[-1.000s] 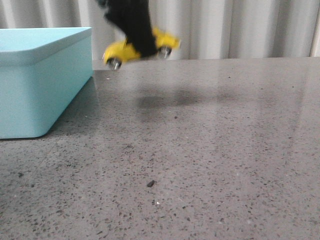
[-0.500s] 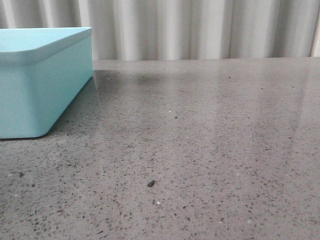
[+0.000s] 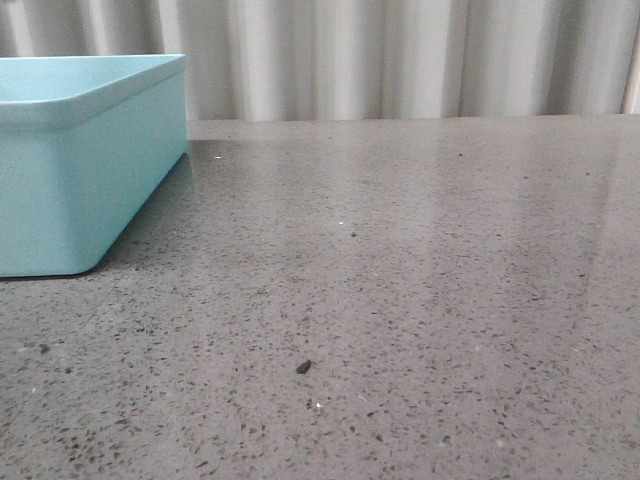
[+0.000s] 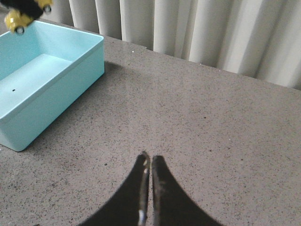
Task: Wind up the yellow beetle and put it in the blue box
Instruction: 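Lift the yellow car with the left gripper over the blue box, then lower the car into the box and open the left gripper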
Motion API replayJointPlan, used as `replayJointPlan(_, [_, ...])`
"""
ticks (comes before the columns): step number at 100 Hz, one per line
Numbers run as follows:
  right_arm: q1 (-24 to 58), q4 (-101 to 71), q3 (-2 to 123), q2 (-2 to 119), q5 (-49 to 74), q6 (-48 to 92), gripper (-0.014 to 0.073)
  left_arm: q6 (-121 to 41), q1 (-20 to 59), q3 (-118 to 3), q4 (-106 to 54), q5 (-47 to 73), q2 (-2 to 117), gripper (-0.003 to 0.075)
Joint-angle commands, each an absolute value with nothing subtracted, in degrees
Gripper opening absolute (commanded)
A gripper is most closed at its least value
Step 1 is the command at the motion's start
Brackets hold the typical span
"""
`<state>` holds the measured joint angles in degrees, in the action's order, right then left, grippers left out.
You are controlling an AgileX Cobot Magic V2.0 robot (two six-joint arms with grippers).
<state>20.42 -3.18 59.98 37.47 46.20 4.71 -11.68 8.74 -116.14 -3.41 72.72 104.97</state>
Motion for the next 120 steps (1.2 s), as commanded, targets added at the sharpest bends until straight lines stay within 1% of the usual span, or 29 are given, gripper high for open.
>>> replayJointPlan(1, [20.48, -3.22, 61.11, 37.51, 42.54, 4.94, -0.0041, -11.0, 8.64, -112.53, -4.21, 72.69, 102.09, -0.0021])
replayJointPlan(15, [20.48, -3.22, 59.33, 37.51, 42.3, 4.94, -0.0041, -11.0, 8.64, -104.32, 0.0, 72.69, 102.82, -0.0021])
replayJointPlan(23, [20.48, -3.22, 58.1, 37.51, 42.29, 4.94, -0.0041, -11.0, 8.32, -101.73, 1.64, 72.69, 103.64, -0.0021])
replayJointPlan(56, [20.48, -3.24, 57.6, 37.51, 42.29, 4.94, -0.0041, -11.0, 8.21, -100.68, 1.31, 72.6, 107.56, -0.0015])
replayJointPlan(63, [20.48, -3.24, 57.6, 37.51, 42.29, 4.94, -0.0041, -11.0, 8.21, -100.68, 1.31, 72.49, 107.83, 0.0039])
replayJointPlan(65, [20.48, -3.24, 57.6, 37.51, 42.29, 4.94, -0.0041, -11.0, 8.21, -100.68, 1.31, 72.49, 107.87, 0.0069])
replayJointPlan(67, [20.48, -3.24, 57.6, 37.51, 42.29, 4.94, -0.0041, -11.0, 8.21, -100.68, 1.31, 72.49, 107.98, 0.0115])
replayJointPlan(68, [20.48, -3.24, 57.6, 37.51, 42.29, 4.94, -0.0041, -11.0, 8.21, -100.68, 1.31, 72.49, 107.97, 0.0115])
replayJointPlan(73, [20.48, -3.24, 57.6, 37.51, 42.29, 4.94, -0.0041, -11.0, 8.21, -100.68, 1.31, 72.49, 107.97, 0.0218])
replayJointPlan(80, [20.48, -3.24, 57.6, 37.51, 42.29, 4.94, -0.0041, -11.0, 8.21, -100.68, 1.31, 72.49, 107.97, 0.0335])
replayJointPlan(87, [20.48, -3.24, 57.6, 37.51, 42.29, 4.94, -0.0041, -11.0, 8.21, -100.68, 1.93, 72.49, 107.97, 0.0402])
replayJointPlan(95, [20.48, -3.24, 57.6, 37.51, 42.29, 4.94, -0.0041, -11.0, 8.21, -100.68, 2.18, 72.73, 107.97, 0.0422])
replayJointPlan(120, [20.48, -2.12, 57.6, 37.07, 43.78, 4.94, -0.0041, -11.0, 8.21, -102.46, 0.0, 72.2, 104.47, 0.0421])
